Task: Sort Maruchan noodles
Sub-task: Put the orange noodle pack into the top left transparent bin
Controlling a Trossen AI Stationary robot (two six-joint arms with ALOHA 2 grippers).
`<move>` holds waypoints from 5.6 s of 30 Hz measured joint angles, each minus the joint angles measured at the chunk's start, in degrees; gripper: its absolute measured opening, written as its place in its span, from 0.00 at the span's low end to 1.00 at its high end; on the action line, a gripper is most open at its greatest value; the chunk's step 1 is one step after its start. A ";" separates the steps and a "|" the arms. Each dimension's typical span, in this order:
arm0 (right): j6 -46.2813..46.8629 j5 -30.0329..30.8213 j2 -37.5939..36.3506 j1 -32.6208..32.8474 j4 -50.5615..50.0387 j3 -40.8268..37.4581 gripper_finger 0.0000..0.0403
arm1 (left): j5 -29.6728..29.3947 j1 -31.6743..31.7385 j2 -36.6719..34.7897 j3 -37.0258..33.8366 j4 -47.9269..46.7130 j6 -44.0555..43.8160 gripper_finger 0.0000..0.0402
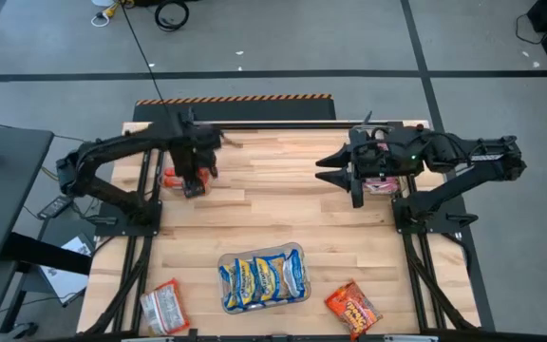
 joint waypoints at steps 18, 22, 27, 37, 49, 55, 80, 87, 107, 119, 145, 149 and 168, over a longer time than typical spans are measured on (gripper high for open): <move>0.39 2.87 1.44 14.68 -0.83 0.00 0.40 | 3.54 -65.64 0.99 0.04 16.08 -81.72 0.51; 0.70 4.63 5.02 19.44 -0.78 0.00 0.40 | 2.20 -74.38 6.15 0.04 23.87 -92.82 0.51; 5.47 4.96 10.20 23.81 -0.85 0.00 0.40 | 11.28 -77.63 15.25 0.29 30.11 -94.31 0.51; 6.88 10.10 13.53 26.25 -1.03 -0.02 0.40 | 16.88 -74.09 25.45 3.67 31.05 -118.22 0.48; 1.37 11.13 12.33 23.05 -1.12 -0.02 0.40 | 13.27 -75.64 29.02 3.67 29.90 -128.24 0.43; 1.25 10.48 12.31 21.61 -1.29 -0.02 0.40 | 9.06 -76.18 29.32 3.39 26.65 -130.35 0.43; 1.25 9.35 12.28 21.24 -3.94 -0.02 0.40 | 12.68 -74.90 34.62 3.45 25.00 -131.04 0.34; -0.26 9.10 12.26 21.37 -3.97 -0.02 0.40 | 10.51 -74.79 33.75 3.72 22.29 -128.51 0.03; 0.05 8.79 11.15 24.27 -4.76 -0.55 0.40 | -18.65 -70.93 -2.39 11.63 5.20 -73.63 0.01; -1.99 14.45 11.15 20.60 -3.63 -0.55 0.41 | -26.56 -40.84 -13.36 11.63 -2.21 -19.74 0.01; -4.66 14.38 11.15 6.76 8.22 -0.55 0.40 | -8.70 21.17 -12.77 -13.24 23.82 53.98 0.01; -6.35 14.36 11.15 4.65 8.24 -0.55 0.40 | -5.37 24.07 -12.77 -17.08 25.16 55.76 0.01; -21.65 -11.99 11.15 -20.82 14.81 -0.55 0.40 | -2.59 28.21 1.74 -13.64 32.44 35.18 0.01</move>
